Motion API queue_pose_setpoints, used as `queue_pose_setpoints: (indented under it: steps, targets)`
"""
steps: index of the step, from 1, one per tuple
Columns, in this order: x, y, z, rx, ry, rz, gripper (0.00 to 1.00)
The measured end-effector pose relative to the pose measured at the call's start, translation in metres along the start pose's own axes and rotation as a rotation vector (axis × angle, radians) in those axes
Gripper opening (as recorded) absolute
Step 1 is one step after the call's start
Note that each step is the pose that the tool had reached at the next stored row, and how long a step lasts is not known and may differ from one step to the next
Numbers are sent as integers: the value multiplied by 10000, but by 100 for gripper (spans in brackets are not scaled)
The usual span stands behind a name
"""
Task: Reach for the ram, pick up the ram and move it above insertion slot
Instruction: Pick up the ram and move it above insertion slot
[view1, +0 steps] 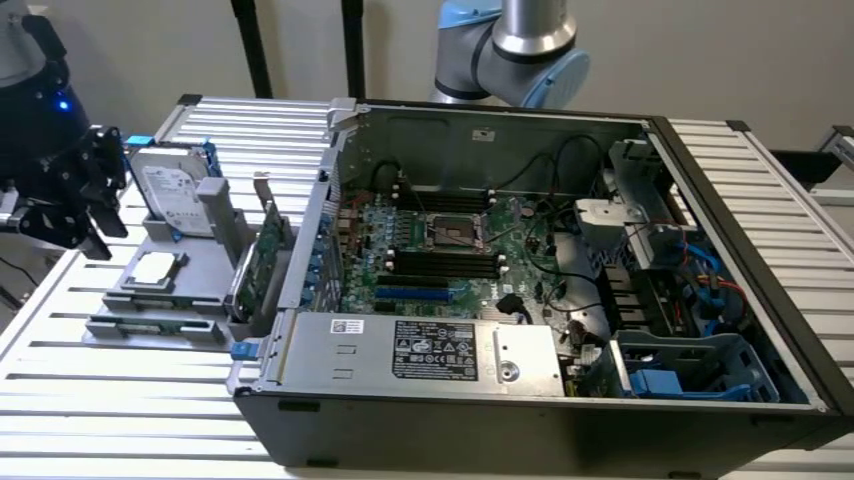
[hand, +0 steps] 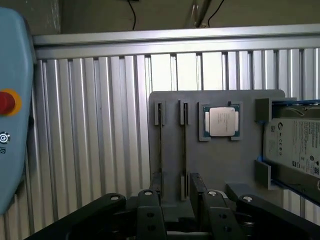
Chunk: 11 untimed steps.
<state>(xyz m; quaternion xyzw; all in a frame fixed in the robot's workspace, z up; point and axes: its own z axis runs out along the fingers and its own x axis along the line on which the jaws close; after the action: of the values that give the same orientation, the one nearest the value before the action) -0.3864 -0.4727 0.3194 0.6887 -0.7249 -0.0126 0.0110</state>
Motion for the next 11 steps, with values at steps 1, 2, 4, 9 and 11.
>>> queue_pose_setpoints:
  steps: [1, 2, 4, 9, 11]
  targets:
    - [3, -1, 18, 0, 0, 0, 36]
    - [6, -2, 37, 2, -1, 0, 36]
    - [11, -4, 73, 1, -1, 0, 36]
    - [21, -10, 163, 0, 0, 0, 36]
    - [26, -12, 200, 1, -1, 0, 36]
